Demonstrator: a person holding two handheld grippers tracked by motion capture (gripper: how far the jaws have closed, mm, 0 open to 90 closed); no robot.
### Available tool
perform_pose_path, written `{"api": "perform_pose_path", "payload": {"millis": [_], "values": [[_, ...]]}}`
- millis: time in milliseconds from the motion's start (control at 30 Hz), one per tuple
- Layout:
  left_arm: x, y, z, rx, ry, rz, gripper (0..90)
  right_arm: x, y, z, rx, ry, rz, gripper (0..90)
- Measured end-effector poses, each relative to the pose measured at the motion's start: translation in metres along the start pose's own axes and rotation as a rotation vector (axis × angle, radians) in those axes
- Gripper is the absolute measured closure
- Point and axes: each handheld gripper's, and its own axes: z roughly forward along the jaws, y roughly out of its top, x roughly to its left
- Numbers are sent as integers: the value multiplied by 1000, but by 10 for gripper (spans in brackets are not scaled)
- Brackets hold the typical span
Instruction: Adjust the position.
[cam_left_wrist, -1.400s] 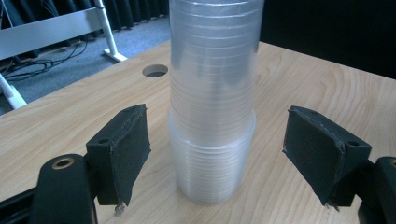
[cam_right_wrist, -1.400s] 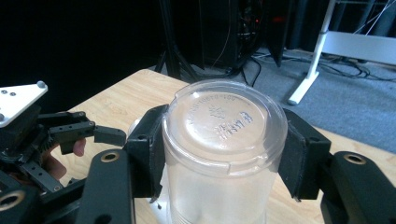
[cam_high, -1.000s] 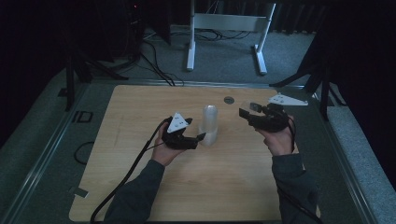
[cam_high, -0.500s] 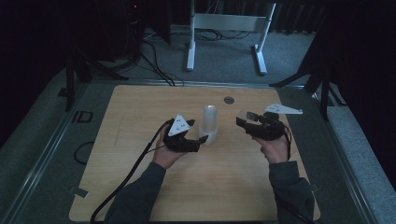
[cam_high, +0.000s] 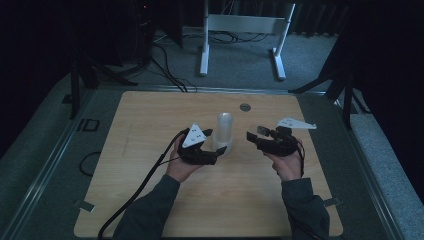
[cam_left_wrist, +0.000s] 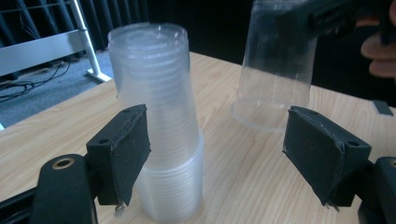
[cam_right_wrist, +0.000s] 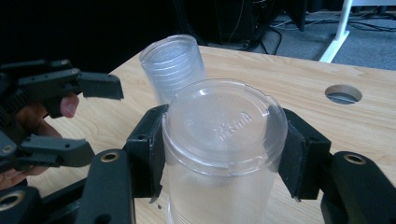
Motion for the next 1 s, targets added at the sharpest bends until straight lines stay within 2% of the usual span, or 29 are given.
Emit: {"api": "perform_pose_path", "payload": {"millis": [267,633,1000], "values": [[-7,7,2,-10,-3,7,222,6,-5,8,-23,29,25,413],[-11,3,9,-1,-13,3,221,8,-8,9,-45,35,52,413],[-14,2,13,2,-33,3,222,9,-12,11,-69,69,101,414]]}}
